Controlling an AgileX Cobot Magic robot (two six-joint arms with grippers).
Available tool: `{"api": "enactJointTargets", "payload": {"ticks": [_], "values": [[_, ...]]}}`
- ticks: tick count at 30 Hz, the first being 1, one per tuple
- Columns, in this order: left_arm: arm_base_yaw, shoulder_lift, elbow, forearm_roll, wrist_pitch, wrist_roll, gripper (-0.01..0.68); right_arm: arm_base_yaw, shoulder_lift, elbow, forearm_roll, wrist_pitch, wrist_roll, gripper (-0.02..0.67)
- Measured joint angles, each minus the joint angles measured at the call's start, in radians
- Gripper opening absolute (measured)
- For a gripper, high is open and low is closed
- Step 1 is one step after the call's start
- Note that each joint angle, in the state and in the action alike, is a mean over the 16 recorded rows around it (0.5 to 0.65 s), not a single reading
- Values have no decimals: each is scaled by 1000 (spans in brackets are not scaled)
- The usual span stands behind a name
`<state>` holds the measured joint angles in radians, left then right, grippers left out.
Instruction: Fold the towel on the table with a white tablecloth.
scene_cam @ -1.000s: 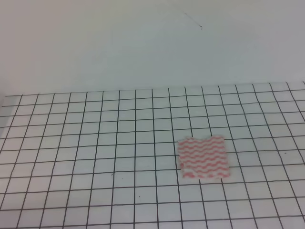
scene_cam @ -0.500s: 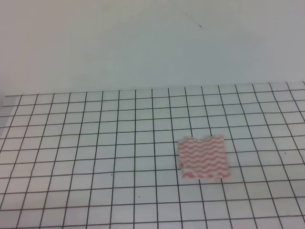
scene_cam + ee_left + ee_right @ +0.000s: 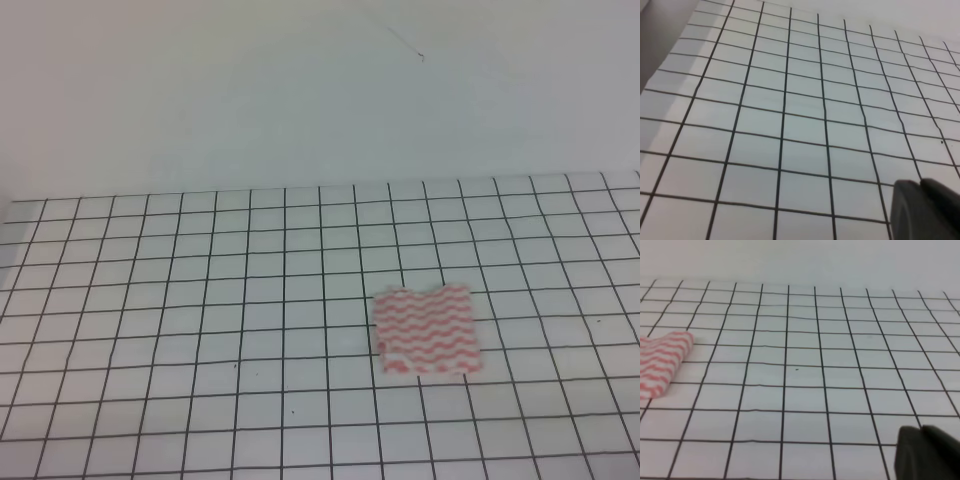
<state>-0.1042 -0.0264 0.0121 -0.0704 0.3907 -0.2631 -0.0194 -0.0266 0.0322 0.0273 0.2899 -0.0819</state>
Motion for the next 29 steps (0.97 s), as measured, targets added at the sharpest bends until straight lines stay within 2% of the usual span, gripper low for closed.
{"api": "enactJointTargets", "payload": {"ticks": [15,29], "values": [[0,0,-1,0,0,0,-2,0,2,-4,52,-33,117,-1],[0,0,0,0,1,0,-1,0,2,-4,55,-34,125,-2]]}}
